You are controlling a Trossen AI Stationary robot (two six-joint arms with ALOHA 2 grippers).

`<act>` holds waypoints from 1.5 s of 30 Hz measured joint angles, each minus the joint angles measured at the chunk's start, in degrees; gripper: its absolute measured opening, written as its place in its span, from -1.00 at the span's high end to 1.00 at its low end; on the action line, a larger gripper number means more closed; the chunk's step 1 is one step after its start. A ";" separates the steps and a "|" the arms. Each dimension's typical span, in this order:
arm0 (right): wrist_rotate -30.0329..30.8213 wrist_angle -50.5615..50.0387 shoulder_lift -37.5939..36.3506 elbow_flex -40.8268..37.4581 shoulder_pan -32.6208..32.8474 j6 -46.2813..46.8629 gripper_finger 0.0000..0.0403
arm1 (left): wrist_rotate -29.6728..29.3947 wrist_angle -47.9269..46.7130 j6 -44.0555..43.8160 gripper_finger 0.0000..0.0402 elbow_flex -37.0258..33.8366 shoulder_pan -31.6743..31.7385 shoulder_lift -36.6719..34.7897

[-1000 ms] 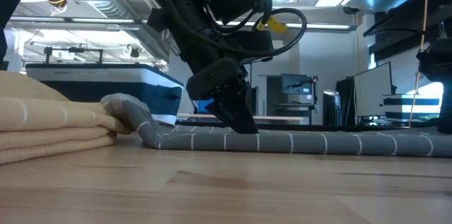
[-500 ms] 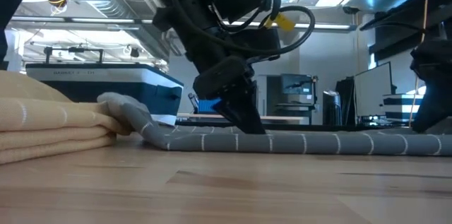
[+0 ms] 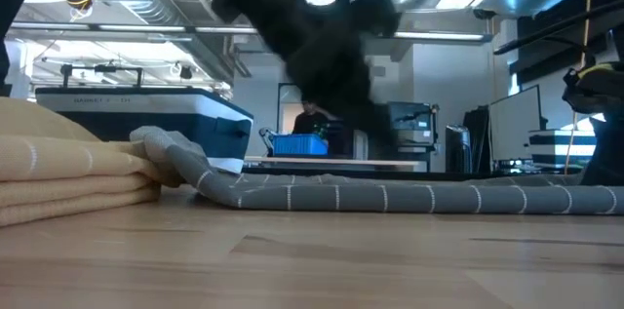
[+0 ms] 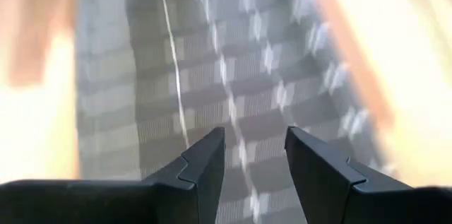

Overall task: Fold towel
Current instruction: Fold the gray pattern towel

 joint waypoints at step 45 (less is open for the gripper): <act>15.78 11.74 1.04 15.03 -6.72 -28.96 0.97 | 0.05 2.65 -6.23 0.29 8.09 2.51 6.91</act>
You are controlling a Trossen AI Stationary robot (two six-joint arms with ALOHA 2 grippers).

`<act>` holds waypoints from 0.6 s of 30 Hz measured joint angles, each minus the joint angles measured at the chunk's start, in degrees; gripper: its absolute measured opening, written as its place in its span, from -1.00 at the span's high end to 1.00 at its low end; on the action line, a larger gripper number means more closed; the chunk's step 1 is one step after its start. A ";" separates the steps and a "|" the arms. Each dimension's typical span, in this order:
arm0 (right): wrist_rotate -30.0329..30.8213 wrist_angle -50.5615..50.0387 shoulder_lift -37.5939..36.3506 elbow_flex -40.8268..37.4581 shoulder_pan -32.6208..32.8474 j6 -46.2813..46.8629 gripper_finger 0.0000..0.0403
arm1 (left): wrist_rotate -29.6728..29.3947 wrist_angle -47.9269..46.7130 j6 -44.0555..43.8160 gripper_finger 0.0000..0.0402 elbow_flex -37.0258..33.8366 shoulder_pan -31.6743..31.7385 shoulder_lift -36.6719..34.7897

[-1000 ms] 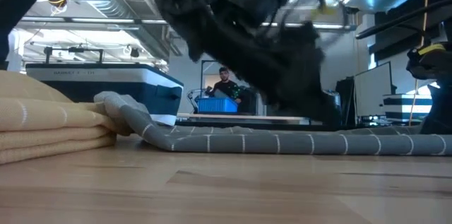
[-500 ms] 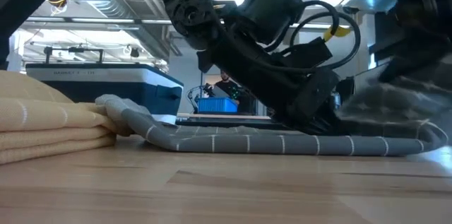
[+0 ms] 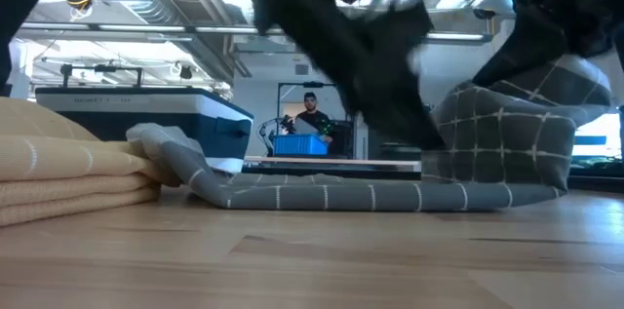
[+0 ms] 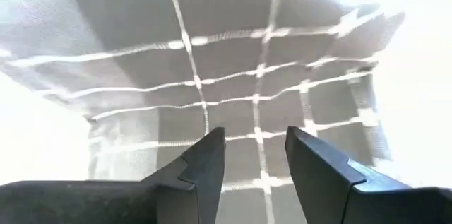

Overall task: Fold towel
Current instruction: Fold the gray pattern towel

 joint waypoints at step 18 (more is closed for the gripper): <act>-6.20 -18.17 -13.22 0.11 0.01 -0.26 0.97 | -1.07 -0.83 -9.80 0.29 -3.03 -2.53 3.13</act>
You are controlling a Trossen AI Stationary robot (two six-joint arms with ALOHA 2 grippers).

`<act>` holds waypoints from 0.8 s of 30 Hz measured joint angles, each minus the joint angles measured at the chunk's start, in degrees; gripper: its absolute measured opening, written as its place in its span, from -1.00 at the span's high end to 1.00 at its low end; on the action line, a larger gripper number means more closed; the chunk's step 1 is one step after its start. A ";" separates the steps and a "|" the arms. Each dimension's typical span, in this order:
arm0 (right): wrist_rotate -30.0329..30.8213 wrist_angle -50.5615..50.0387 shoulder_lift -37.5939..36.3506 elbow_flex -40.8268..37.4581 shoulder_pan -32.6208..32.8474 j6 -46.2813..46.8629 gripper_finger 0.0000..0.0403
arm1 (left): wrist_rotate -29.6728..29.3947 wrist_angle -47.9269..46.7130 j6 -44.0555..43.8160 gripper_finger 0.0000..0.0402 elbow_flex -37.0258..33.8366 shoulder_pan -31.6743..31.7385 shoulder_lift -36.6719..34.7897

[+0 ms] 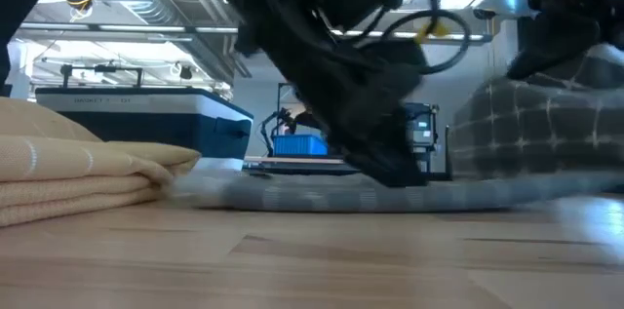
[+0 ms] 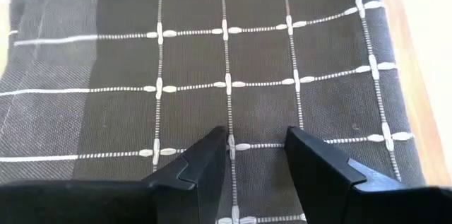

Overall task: Fold towel
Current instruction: Fold the gray pattern towel

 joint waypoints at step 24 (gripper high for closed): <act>7.90 12.86 5.01 0.04 -0.03 -8.65 0.95 | -1.67 -21.07 -1.81 0.29 5.55 -2.25 -12.74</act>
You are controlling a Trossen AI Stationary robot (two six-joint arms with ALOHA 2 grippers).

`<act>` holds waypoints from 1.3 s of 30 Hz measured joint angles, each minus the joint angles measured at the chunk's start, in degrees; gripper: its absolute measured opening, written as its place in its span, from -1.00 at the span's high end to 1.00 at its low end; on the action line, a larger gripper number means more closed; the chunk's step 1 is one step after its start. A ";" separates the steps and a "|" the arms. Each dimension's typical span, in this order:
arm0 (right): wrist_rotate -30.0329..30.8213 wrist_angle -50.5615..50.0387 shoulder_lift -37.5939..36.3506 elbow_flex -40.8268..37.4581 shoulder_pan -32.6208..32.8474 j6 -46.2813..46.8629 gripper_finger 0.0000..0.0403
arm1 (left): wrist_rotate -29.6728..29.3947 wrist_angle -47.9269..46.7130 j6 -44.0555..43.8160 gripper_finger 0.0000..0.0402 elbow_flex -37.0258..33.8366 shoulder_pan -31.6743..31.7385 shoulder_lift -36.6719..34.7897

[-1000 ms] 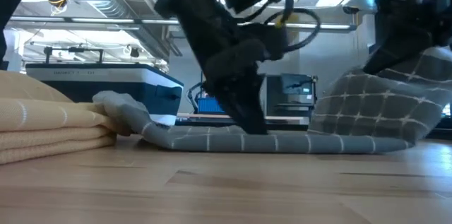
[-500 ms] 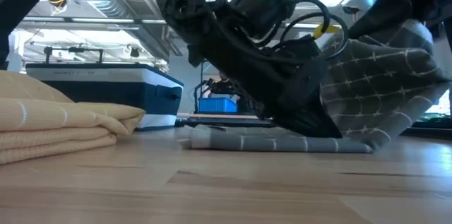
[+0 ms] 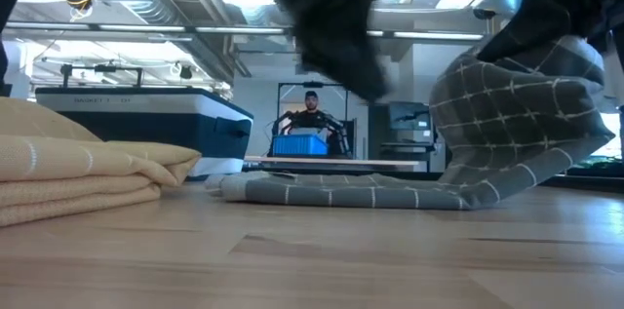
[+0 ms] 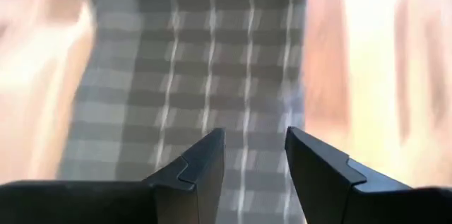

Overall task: Fold towel
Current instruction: Fold the gray pattern towel

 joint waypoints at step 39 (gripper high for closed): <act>-14.66 36.19 17.80 -0.01 -15.19 -11.06 0.94 | -4.52 20.26 -2.03 0.29 -22.19 -0.27 -0.78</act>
